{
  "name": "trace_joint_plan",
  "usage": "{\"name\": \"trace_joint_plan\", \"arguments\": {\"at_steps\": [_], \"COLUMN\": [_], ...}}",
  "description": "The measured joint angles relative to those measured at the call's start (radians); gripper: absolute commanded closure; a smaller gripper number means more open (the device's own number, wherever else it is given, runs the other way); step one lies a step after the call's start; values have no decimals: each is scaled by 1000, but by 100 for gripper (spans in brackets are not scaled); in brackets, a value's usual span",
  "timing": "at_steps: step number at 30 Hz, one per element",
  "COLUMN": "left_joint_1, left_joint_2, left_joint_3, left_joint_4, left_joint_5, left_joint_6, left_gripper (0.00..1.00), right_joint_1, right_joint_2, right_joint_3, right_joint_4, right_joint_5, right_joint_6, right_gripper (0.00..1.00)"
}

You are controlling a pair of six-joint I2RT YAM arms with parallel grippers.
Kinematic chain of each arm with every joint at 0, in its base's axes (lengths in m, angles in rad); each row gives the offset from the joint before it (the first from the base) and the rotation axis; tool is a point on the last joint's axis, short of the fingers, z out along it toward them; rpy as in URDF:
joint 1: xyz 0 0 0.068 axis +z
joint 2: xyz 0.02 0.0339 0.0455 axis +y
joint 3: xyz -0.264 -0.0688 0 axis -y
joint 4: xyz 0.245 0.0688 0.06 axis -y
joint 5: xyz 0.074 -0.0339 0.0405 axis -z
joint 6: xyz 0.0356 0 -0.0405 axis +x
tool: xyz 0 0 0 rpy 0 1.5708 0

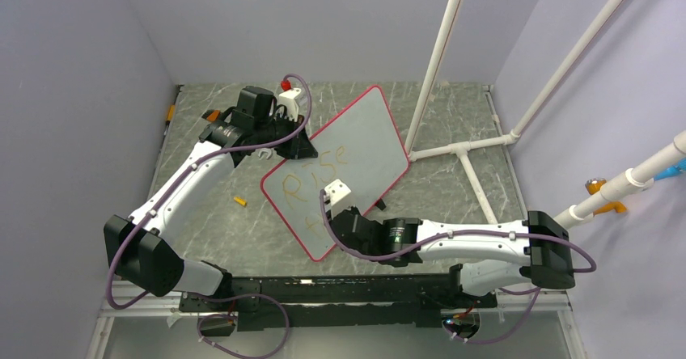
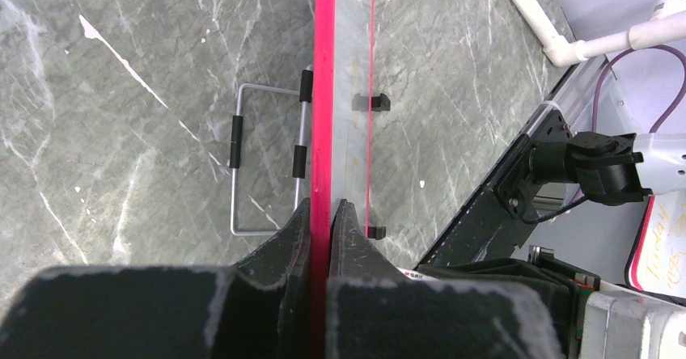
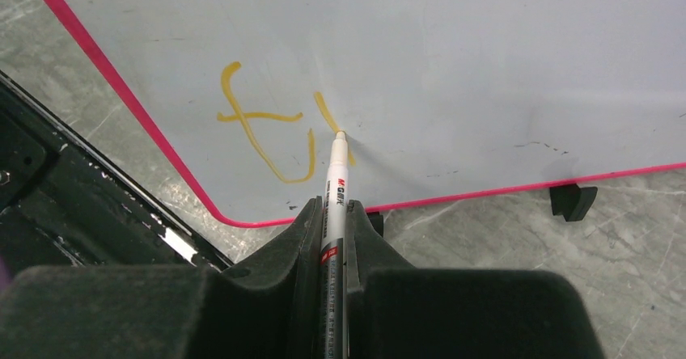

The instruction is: Write a sentence on the whiteboard

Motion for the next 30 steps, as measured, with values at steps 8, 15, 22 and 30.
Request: {"name": "trace_joint_plan", "arguments": {"at_steps": [8,15,22,30], "left_joint_1": [0,0,0,0], "left_joint_2": [0,0,0,-1], "left_joint_3": [0,0,0,0], "left_joint_4": [0,0,0,0], "left_joint_5": [0,0,0,0], "left_joint_6": [1,1,0,-1], "left_gripper": [100,100,100,100], "right_joint_1": [-1,-14,-23,-32], "right_joint_2": [12,12,12,-35], "right_joint_3": [26,48,63,63], "right_joint_4": [-2,-2,-3,2], "right_joint_5": [7,19,37,53], "right_joint_6": [-29,-45,-55,-55], "right_gripper": [100,100,100,100]}}
